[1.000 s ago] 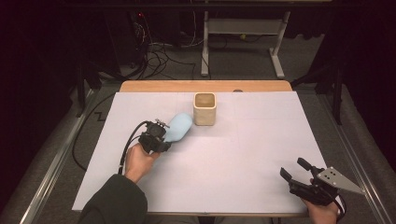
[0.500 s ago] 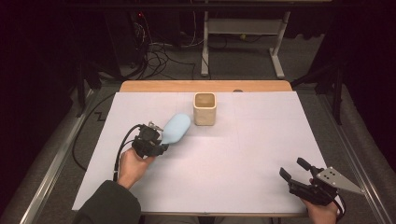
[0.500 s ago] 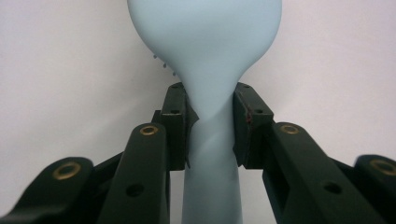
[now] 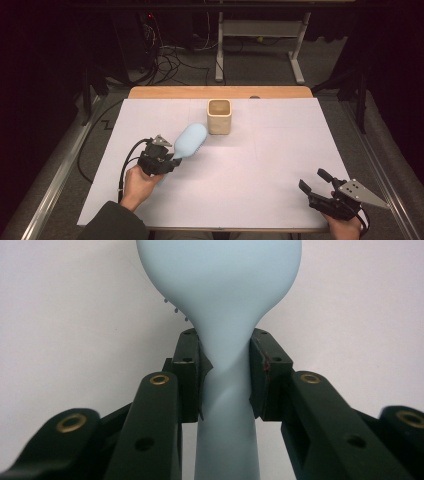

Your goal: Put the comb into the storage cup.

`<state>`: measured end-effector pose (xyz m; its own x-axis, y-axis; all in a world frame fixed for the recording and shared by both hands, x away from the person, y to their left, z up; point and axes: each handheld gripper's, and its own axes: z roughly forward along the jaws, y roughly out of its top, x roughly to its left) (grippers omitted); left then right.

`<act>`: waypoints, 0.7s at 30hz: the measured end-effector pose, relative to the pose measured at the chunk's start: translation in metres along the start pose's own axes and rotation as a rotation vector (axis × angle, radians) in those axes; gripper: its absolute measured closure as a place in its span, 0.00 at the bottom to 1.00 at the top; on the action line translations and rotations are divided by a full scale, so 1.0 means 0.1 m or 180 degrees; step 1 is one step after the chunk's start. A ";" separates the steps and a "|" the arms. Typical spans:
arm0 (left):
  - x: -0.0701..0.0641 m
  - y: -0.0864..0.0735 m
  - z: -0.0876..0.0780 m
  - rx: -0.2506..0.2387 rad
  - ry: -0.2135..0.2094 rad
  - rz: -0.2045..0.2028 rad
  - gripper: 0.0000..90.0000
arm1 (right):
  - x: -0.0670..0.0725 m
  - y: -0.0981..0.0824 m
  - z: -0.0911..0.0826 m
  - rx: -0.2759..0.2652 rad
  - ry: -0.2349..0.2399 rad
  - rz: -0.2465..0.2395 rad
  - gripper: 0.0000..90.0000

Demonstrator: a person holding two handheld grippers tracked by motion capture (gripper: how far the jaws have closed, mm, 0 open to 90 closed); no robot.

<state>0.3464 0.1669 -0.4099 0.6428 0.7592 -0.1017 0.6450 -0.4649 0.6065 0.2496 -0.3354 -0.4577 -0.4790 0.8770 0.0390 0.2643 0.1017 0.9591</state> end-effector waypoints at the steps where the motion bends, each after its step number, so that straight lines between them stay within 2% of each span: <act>1: 0.00 -0.01 -0.01 -0.0011 -0.0010 0.0006 0.77 | 0.00 0.00 0.00 -0.0003 0.0005 -0.0003 0.25; 13: -0.07 -0.12 -0.08 -0.0172 -0.0139 0.0030 0.77 | 0.04 0.05 0.00 -0.0084 0.0006 -0.0022 0.25; 15: -0.09 -0.13 -0.09 -0.0197 -0.0158 0.0030 0.77 | 0.05 0.07 -0.01 -0.0119 0.0041 0.0010 0.25; 21: -0.12 -0.15 -0.10 -0.0245 -0.0201 0.0046 0.77 | 0.14 0.10 0.04 -0.0108 0.0150 -0.0050 0.24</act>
<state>0.3251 0.1697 -0.4096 0.6783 0.7212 -0.1405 0.6032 -0.4374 0.6669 0.2489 -0.3208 -0.4482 -0.5220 0.8522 0.0363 0.2283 0.0986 0.9686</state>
